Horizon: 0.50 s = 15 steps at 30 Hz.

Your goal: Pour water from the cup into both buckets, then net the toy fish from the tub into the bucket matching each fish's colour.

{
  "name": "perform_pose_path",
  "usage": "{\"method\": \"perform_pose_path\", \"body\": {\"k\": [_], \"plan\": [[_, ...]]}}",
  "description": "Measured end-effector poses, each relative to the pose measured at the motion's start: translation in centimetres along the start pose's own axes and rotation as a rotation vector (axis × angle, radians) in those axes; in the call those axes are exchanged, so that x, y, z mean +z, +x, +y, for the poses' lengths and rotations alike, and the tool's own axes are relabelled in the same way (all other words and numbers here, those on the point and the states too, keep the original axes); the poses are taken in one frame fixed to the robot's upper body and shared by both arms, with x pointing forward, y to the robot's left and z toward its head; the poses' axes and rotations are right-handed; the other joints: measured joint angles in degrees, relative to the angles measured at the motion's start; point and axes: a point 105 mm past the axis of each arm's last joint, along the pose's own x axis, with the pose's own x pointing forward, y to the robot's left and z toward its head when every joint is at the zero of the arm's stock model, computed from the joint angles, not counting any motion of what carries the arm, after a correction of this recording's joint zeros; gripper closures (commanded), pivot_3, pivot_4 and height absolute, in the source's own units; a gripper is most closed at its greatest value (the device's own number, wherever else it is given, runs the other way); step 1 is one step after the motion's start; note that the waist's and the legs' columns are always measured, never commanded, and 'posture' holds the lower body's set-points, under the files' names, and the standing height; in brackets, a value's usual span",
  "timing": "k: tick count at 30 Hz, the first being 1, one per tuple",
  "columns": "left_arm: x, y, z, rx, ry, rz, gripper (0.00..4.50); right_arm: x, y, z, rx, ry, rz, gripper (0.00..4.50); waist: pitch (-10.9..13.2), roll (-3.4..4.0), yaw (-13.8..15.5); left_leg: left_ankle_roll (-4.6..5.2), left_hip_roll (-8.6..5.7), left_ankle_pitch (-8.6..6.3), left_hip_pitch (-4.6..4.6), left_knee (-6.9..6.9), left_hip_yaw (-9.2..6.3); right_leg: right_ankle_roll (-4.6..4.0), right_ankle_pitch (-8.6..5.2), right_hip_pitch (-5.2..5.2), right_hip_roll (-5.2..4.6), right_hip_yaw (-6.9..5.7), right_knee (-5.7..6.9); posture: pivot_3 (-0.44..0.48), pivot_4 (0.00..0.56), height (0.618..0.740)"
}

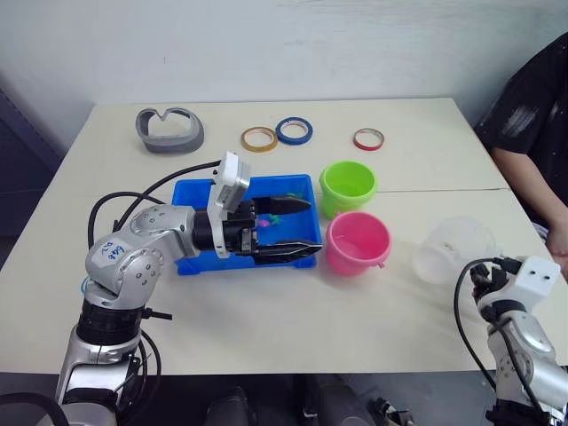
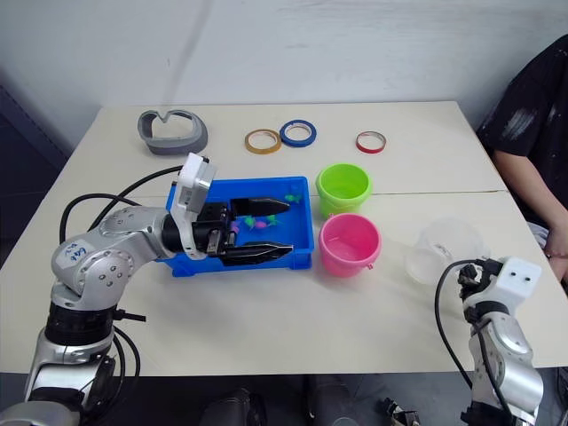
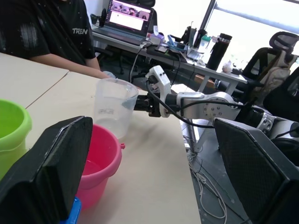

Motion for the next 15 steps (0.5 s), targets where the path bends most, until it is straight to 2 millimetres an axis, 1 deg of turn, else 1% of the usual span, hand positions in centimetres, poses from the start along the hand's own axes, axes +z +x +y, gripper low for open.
{"method": "perform_pose_path", "body": {"k": [1,2,5,8,9,11,12,13,14,15], "plan": [[0.2,0.1,-0.1,-0.014,0.003,-0.002,0.0,-0.4,-0.7,-0.4,-0.012,-0.017,0.007,0.26,0.0,0.0,0.18,0.0,0.0,0.0,0.0,-0.01,0.0,0.0,0.0,0.0,0.0,0.0,-0.02,0.0,0.15,0.74],[0.2,0.0,-0.3,-0.023,0.001,-0.003,0.0,-0.7,-1.4,-0.6,-0.016,-0.033,0.012,0.03,-0.01,0.02,0.39,0.0,0.0,0.0,0.02,-0.03,0.0,0.0,0.0,0.02,0.0,0.0,-0.04,0.0,0.15,0.74],[0.0,0.0,-0.4,-0.034,-0.008,-0.002,0.0,-0.6,-3.4,-1.2,-0.02,-0.092,0.012,0.03,-0.02,0.03,0.46,0.0,0.0,0.0,0.09,-0.03,0.02,0.0,0.0,0.08,0.0,0.02,-0.04,0.0,0.15,0.74],[-0.8,-0.3,-0.5,-0.017,-0.036,-0.001,0.0,0.7,-5.4,-1.0,0.011,-0.142,-0.004,0.03,-0.03,0.05,0.5,-0.01,0.0,0.0,0.19,-0.11,0.0,0.01,-0.01,0.22,0.0,0.01,-0.09,0.0,0.15,0.74],[-1.1,-0.4,-0.4,-0.004,-0.049,-0.002,0.0,1.4,-5.8,-0.9,0.028,-0.156,-0.016,0.03,-0.03,0.05,0.48,0.0,0.0,0.0,0.22,-0.1,-0.01,0.01,0.0,0.3,0.01,0.01,-0.12,0.0,0.15,0.74],[-1.4,-0.9,-0.4,0.037,-0.06,-0.011,0.0,3.3,-6.2,-0.2,0.136,-0.18,-0.043,0.03,-0.02,0.08,0.37,0.05,-0.01,-0.04,0.25,-0.13,0.04,0.04,0.0,0.46,0.0,0.05,-0.17,0.0,0.15,0.74],[-1.6,-1.3,-0.4,0.064,-0.072,-0.023,0.0,5.2,-6.3,0.6,0.232,-0.201,-0.077,0.03,-0.02,0.08,0.19,0.08,-0.01,-0.05,0.25,-0.14,0.04,0.06,0.01,0.56,0.0,0.06,-0.21,0.0,0.15,0.74],[-1.9,-1.7,-0.4,0.095,-0.086,-0.03,0.0,7.6,-6.6,1.7,0.336,-0.238,-0.127,0.03,-0.01,0.05,0.09,0.08,-0.01,-0.05,0.28,-0.13,0.03,0.08,0.02,0.62,0.01,0.04,-0.23,0.0,0.15,0.74],[-2.0,-2.0,-0.4,0.118,-0.096,-0.035,0.0,9.3,-6.8,2.7,0.411,-0.257,-0.172,0.03,0.0,-0.02,0.07,0.07,-0.01,-0.05,0.28,-0.13,-0.03,0.08,0.02,0.65,0.03,0.02,-0.23,0.0,0.15,0.74],[-2.1,-2.6,-0.4,0.157,-0.104,-0.046,0.0,11.0,-6.8,4.5,0.524,-0.263,-0.207,0.03,-0.01,-0.16,-0.33,0.05,0.0,-0.04,0.31,-0.12,-0.09,0.08,0.03,0.68,0.1,0.04,-0.23,0.0,0.15,0.74]]}}
